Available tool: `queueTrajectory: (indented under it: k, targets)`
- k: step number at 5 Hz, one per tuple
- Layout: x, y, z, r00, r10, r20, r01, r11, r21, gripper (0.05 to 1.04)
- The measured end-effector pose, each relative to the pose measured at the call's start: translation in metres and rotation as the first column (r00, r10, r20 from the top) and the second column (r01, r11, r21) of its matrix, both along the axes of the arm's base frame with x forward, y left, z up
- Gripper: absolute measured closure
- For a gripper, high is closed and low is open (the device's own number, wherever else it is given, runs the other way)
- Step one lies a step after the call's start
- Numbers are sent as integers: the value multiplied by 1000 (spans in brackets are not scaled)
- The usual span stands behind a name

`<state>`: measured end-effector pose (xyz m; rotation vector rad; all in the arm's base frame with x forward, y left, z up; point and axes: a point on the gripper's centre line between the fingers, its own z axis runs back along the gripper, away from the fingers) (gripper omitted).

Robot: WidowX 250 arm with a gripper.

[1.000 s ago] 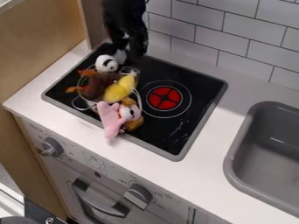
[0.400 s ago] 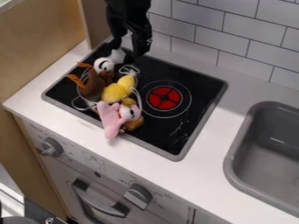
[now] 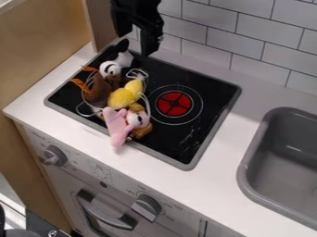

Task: Took the stuffed panda and put it inside the pot

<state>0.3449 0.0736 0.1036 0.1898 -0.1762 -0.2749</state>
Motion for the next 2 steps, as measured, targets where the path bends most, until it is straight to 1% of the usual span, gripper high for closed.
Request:
queueTrajectory:
  k: [1, 2]
  targets:
    - [-7, -9, 3, 1000, 19, -4, -19, 999, 27, 85]
    - [-16, -12, 2, 999, 30, -9, -30, 999, 38, 85]
